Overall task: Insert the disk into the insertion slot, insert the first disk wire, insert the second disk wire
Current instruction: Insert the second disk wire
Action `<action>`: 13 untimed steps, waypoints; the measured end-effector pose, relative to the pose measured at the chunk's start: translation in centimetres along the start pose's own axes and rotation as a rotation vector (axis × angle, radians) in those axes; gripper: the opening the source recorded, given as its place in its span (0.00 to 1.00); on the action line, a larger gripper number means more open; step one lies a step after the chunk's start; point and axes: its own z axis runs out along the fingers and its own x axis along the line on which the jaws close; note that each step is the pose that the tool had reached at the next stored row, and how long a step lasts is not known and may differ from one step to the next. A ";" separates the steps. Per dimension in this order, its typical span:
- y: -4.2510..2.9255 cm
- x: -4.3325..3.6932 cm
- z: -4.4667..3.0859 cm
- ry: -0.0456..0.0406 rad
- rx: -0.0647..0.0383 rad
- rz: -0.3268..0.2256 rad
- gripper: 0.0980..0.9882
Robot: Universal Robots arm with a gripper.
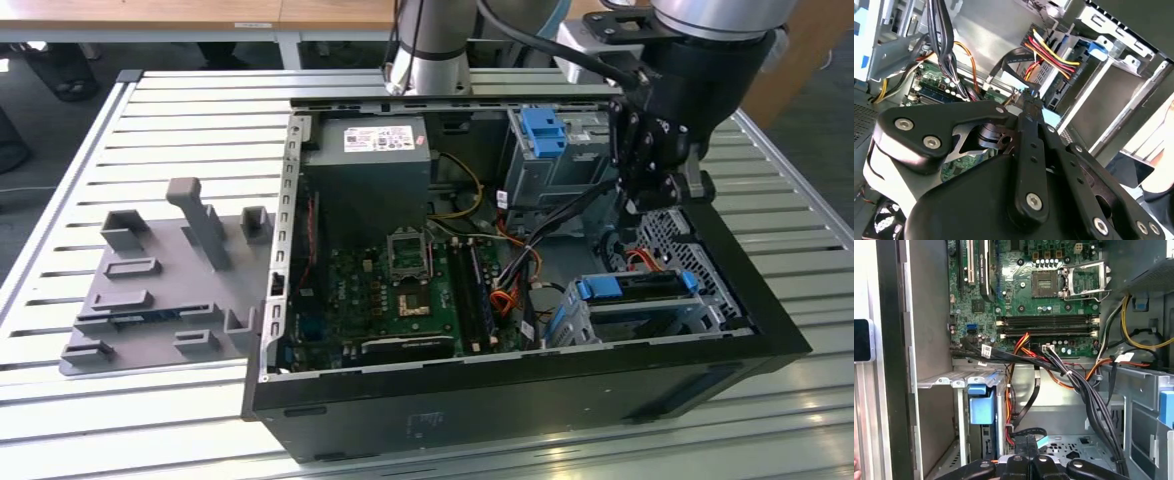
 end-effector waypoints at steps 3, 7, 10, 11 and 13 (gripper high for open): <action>0.02 -0.31 0.07 0.0332 0.001 -0.003 0.07; 0.05 -0.99 0.28 0.0589 0.002 -0.005 0.22; 0.08 -1.01 0.52 0.0648 0.002 -0.005 0.22; 0.08 -1.01 0.61 0.0655 0.003 -0.005 0.22; 0.10 -1.03 0.79 0.0662 0.003 -0.005 0.22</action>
